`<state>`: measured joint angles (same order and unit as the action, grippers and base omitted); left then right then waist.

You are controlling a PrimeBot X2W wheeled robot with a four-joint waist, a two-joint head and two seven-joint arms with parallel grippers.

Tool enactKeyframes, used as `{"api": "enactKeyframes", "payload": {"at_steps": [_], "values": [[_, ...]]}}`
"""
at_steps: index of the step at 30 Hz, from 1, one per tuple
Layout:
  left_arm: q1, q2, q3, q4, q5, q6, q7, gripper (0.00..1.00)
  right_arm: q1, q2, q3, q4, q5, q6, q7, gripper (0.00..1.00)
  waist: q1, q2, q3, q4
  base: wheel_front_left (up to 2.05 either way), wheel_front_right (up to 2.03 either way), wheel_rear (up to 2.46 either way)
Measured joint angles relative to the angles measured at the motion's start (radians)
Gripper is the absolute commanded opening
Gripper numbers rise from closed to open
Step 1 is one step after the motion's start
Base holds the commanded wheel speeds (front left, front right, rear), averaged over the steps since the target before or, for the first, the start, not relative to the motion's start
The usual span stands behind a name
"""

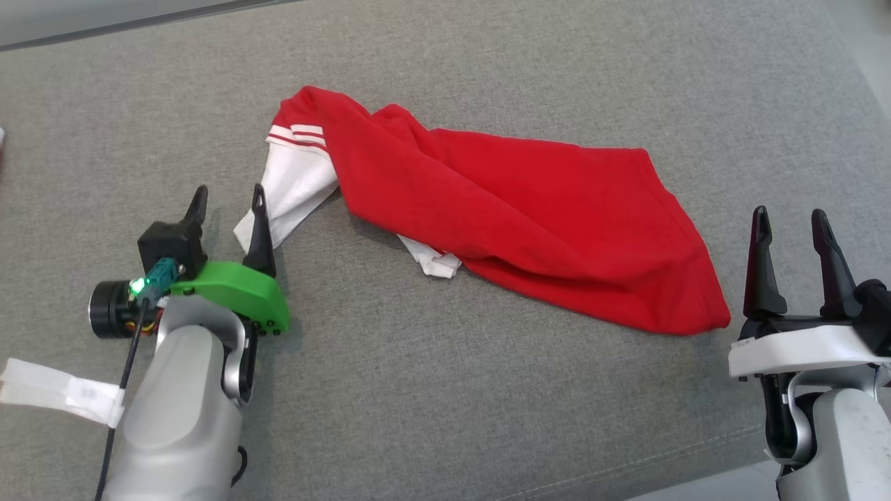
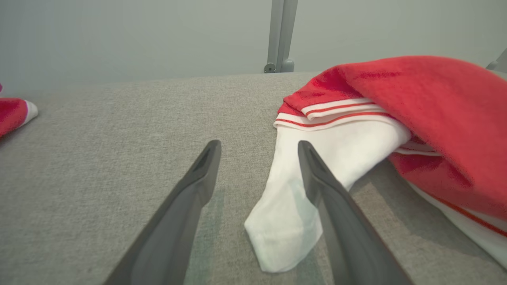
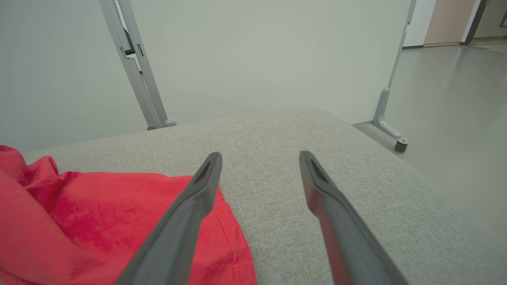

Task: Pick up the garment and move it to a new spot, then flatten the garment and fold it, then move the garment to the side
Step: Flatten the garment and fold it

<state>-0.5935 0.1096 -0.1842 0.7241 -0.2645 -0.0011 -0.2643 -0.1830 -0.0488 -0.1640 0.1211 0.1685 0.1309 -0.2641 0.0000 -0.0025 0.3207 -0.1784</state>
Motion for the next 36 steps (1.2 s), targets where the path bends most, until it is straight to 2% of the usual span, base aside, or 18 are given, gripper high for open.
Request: {"api": "enactKeyframes", "payload": {"at_steps": [7,15,16,17,18,19,20,24,27,30,36], "values": [[0.053,-0.026,-0.003,0.045,-0.048,-0.036,0.0,1.0,0.006,0.0,0.003,0.001,-0.002,0.0,0.0,1.0,0.0,0.0,-0.038,0.034,0.0,0.0,0.0],[0.053,-0.039,-0.016,0.098,-0.076,-0.049,0.014,1.0,0.007,0.0,0.005,0.0,-0.002,0.0,0.0,1.0,0.0,0.0,-0.031,0.007,0.0,0.0,0.0],[0.053,-0.039,-0.016,0.098,-0.076,-0.049,0.014,0.83,0.007,0.0,0.005,0.0,-0.002,0.0,0.0,1.0,0.0,0.0,-0.031,0.007,0.0,0.0,0.0],[0.05,-0.039,-0.015,0.106,-0.08,-0.051,0.014,0.83,0.007,0.0,0.004,0.0,-0.002,0.0,0.0,1.0,0.0,0.0,-0.03,0.002,0.0,0.0,0.0],[0.045,-0.039,-0.014,0.115,-0.084,-0.051,0.015,0.47,0.007,0.0,0.004,-0.001,-0.002,0.0,0.0,1.0,0.0,0.0,-0.029,-0.003,0.0,0.0,0.0],[0.04,-0.039,-0.012,0.123,-0.089,-0.051,0.015,0.3,0.007,0.0,0.003,-0.001,-0.002,0.0,0.0,1.0,0.0,0.0,-0.027,-0.007,0.0,0.0,0.0],[0.035,-0.039,-0.011,0.132,-0.093,-0.051,0.015,0.0,0.007,0.0,0.004,-0.001,-0.001,0.0,0.0,1.0,0.0,0.0,-0.026,-0.011,0.0,0.0,0.0],[0.021,-0.034,-0.003,0.133,-0.095,-0.053,0.007,0.0,0.007,0.0,-0.001,-0.001,-0.001,0.0,0.0,1.0,0.0,0.0,-0.025,-0.019,0.0,0.0,0.0],[0.024,-0.034,0.005,0.083,-0.095,-0.064,0.004,0.0,0.013,0.0,-0.013,-0.002,-0.001,0.0,0.0,1.0,0.0,0.0,-0.031,-0.013,0.0,0.0,0.0],[0.064,-0.031,0.026,-0.034,-0.095,-0.071,0.002,0.0,0.027,0.0,-0.021,0.001,-0.003,0.0,0.0,1.0,0.0,0.0,-0.038,0.001,0.0,0.0,0.0],[0.25,-0.008,0.084,-0.295,-0.091,-0.06,0.002,0.0,0.087,0.0,-0.041,0.021,-0.018,0.0,0.0,1.0,0.0,0.0,-0.057,0.044,0.0,0.0,0.0]]}}
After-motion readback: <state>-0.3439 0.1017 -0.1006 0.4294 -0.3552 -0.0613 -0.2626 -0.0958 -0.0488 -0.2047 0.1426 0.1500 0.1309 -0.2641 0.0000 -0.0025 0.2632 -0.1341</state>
